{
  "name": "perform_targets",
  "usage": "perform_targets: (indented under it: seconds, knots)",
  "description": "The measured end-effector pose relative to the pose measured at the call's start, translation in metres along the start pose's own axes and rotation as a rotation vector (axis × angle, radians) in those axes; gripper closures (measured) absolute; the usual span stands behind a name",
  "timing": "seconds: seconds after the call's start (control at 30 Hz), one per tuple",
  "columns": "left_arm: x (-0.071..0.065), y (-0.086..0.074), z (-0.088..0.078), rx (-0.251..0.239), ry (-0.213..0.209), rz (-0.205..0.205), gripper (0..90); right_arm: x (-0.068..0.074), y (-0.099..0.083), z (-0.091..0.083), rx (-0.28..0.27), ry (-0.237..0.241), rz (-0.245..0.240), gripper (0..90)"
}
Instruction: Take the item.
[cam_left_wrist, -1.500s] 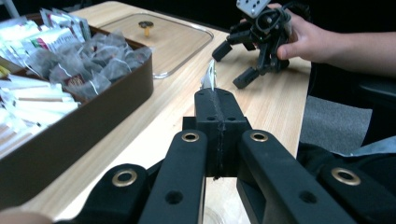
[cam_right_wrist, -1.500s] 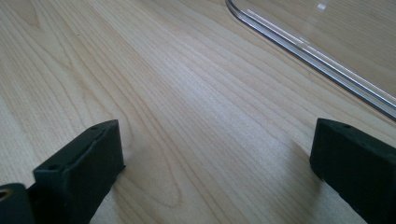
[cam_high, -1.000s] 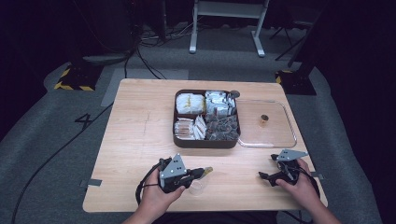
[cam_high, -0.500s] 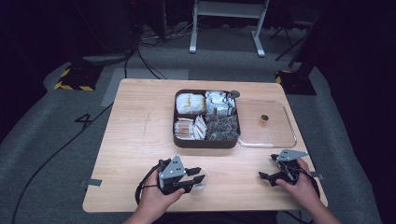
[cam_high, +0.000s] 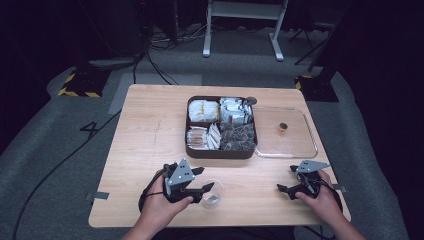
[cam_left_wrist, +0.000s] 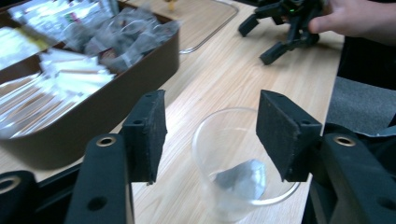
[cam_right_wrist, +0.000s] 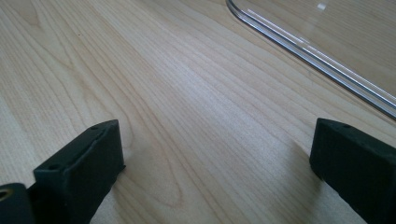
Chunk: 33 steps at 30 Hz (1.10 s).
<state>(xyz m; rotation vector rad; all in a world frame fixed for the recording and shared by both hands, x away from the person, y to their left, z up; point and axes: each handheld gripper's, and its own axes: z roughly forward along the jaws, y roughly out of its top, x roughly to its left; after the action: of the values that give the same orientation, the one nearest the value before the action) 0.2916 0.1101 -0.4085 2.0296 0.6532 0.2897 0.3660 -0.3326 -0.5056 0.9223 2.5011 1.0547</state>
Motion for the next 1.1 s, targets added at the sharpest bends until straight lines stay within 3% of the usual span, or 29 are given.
perform_targets:
  seconds: [0.2, 0.43, 0.8, 1.1]
  knots:
    - [0.013, -0.005, -0.015, 0.024, 0.065, -0.011, 39.0, 0.001, 0.000, -0.001, 0.001, 0.001, -0.003, 2.8]
    - [0.024, -0.012, -0.033, 0.089, 0.090, 0.014, 33.8, 0.001, 0.000, -0.001, 0.002, 0.002, -0.003, 2.8]
    - [0.045, -0.036, -0.054, 0.094, 0.152, -0.039, 29.3, 0.001, 0.000, -0.001, 0.001, 0.004, -0.003, 2.8]
    - [0.068, -0.063, -0.059, 0.166, 0.199, -0.094, 27.1, 0.001, 0.000, -0.001, 0.001, 0.004, -0.003, 2.8]
